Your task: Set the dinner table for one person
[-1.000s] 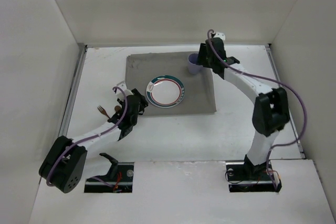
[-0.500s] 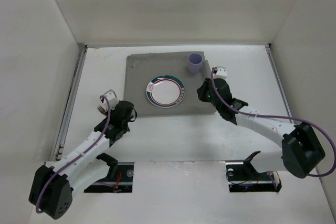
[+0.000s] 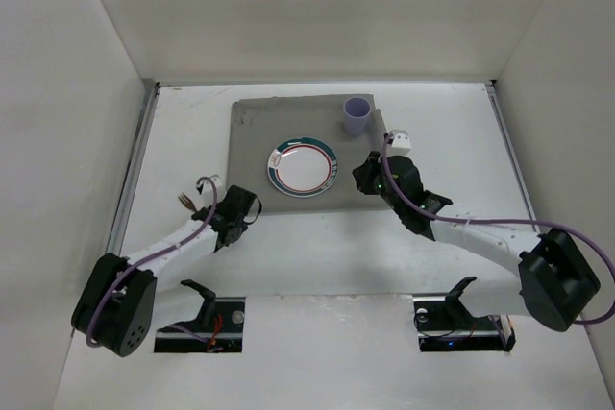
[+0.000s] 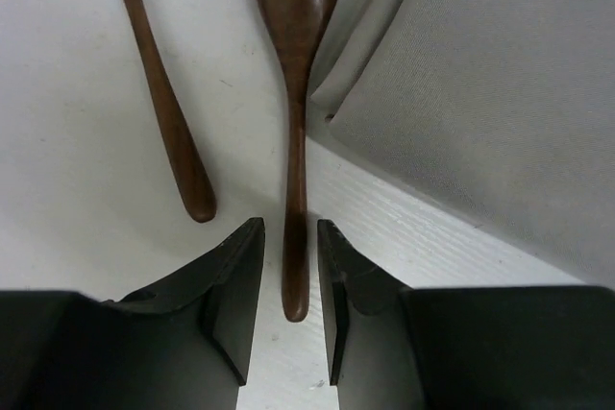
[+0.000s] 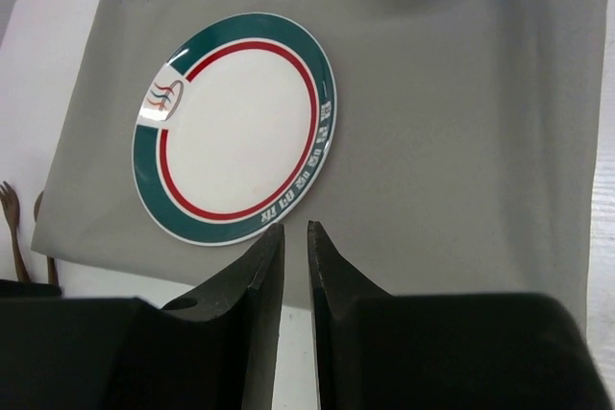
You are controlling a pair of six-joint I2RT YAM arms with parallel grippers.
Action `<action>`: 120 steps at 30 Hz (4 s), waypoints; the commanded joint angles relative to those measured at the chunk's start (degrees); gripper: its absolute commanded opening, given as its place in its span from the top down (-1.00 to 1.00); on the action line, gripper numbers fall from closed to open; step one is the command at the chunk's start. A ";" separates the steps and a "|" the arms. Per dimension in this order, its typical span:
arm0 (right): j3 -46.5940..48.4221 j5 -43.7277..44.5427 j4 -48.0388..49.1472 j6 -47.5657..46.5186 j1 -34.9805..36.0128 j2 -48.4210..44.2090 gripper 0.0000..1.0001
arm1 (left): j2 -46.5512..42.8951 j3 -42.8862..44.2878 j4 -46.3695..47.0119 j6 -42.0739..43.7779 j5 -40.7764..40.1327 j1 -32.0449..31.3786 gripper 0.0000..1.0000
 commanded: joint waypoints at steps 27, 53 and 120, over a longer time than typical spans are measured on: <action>-1.69 -0.47 5.09 0.35 -1.34 -1.73 0.54 | -11.01 11.92 -18.07 2.60 -4.67 -0.94 0.95; -9.95 3.04 5.09 9.05 -14.35 -12.54 0.22 | 44.77 57.98 14.09 5.94 7.55 -26.52 0.93; -6.44 -1.17 8.60 6.42 -9.35 -3.67 -0.05 | -1.28 -2.83 8.71 -2.51 2.09 19.53 0.28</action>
